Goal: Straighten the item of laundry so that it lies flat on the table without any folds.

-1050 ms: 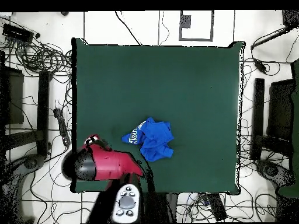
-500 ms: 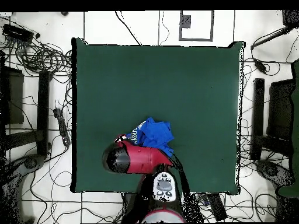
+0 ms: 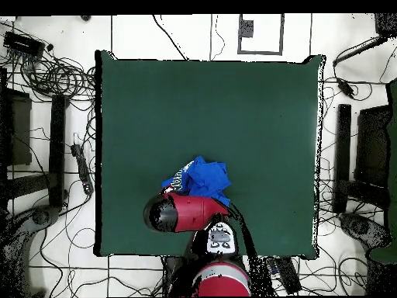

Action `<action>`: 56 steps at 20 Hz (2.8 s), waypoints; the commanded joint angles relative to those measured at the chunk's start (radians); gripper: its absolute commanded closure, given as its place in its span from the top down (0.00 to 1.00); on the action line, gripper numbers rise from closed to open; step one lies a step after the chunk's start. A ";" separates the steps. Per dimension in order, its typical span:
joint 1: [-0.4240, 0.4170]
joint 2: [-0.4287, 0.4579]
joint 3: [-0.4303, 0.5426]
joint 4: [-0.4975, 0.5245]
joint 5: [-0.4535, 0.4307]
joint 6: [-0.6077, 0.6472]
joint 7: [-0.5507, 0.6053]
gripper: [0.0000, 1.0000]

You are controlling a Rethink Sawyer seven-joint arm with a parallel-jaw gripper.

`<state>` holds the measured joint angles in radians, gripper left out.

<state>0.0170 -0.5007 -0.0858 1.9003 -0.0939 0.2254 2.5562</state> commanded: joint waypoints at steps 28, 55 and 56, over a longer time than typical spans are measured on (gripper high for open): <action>-0.090 -0.002 0.169 -0.139 -0.064 0.092 -0.067 0.00; -0.282 0.135 0.188 -0.145 -0.462 -0.056 -0.173 0.00; -0.284 0.126 0.187 -0.130 -0.476 -0.055 -0.159 0.00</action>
<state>-0.2102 -0.4540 0.0155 1.6990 -0.4344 0.1946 2.5562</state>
